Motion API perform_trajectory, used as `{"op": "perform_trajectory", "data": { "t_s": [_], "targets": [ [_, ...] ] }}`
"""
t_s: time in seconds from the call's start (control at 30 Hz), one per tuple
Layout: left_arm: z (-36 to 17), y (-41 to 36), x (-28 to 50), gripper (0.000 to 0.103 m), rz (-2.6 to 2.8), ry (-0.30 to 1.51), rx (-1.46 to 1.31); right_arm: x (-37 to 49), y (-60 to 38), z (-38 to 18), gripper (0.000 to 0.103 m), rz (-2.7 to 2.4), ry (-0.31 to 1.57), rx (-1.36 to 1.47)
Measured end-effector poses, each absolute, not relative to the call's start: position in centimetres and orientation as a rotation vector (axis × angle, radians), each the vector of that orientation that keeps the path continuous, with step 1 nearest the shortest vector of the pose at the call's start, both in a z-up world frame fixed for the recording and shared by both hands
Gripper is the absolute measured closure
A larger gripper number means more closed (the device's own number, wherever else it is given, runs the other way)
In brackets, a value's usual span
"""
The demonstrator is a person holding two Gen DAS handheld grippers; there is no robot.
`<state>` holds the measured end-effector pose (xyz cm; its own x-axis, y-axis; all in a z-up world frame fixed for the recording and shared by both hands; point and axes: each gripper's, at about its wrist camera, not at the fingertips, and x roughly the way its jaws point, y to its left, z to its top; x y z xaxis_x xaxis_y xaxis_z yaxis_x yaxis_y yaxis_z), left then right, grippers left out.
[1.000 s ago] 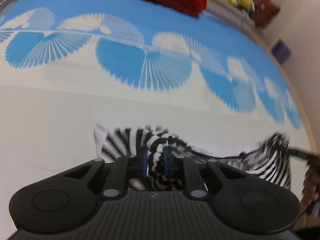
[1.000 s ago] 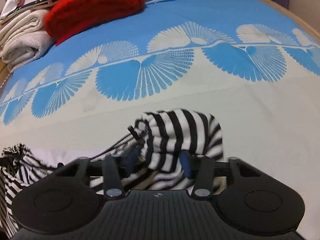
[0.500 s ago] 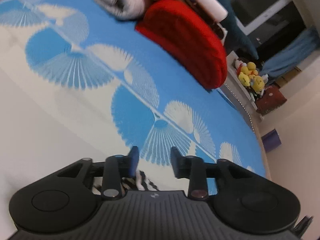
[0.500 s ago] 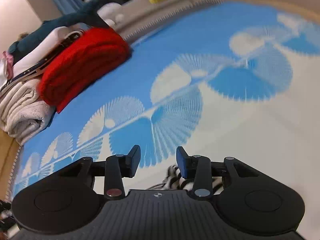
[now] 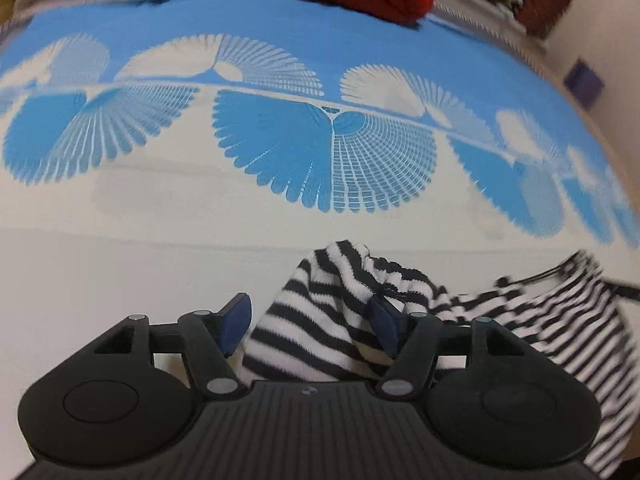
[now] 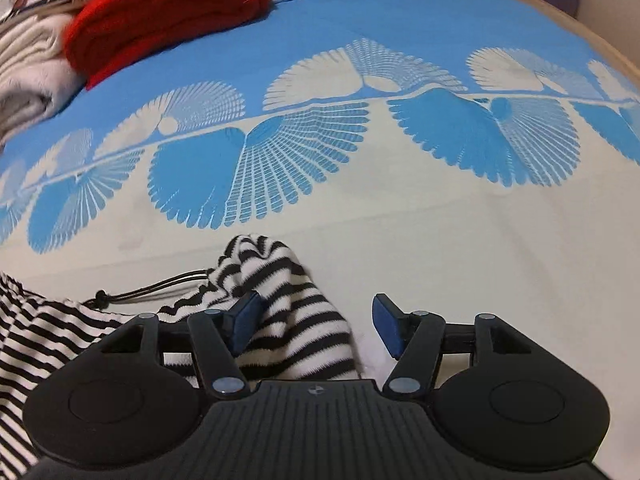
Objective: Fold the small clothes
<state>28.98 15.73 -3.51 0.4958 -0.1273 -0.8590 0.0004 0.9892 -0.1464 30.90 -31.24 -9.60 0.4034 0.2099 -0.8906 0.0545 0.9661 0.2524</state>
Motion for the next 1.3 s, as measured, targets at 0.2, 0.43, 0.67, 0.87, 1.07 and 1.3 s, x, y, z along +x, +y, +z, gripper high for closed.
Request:
{"op": "perform_trajectory", "data": {
  "t_s": [0.2, 0.43, 0.67, 0.87, 1.07, 1.3],
  "targets": [
    [-2.8, 15.4, 29.7, 0.098, -0.143, 0.996, -0.136, 31.7, -30.6, -7.8, 0.103, 0.076, 1.019, 0.281],
    [-3.2, 17.1, 30.7, 0.094, -0.003, 1.0, -0.171, 33.1, -32.4, -7.8, 0.102, -0.027, 0.961, 0.364],
    [-1.5, 17.7, 28.9, 0.075, 0.031, 0.999, -0.18, 32.4, -32.4, -8.1, 0.077, -0.049, 1.058, 0.375],
    [2.5, 16.4, 24.5, 0.075, 0.105, 0.986, -0.118, 27.4, -35.1, -2.8, 0.062, -0.045, 0.975, 0.439],
    [5.7, 16.5, 18.4, 0.065, 0.085, 0.947, -0.129, 20.0, -37.2, 1.5, 0.062, -0.051, 0.904, 0.442],
    [3.2, 18.3, 13.0, 0.064, 0.055, 1.037, -0.078, 12.9, -38.0, 0.7, 0.069, -0.068, 0.945, 0.296]
  ]
}}
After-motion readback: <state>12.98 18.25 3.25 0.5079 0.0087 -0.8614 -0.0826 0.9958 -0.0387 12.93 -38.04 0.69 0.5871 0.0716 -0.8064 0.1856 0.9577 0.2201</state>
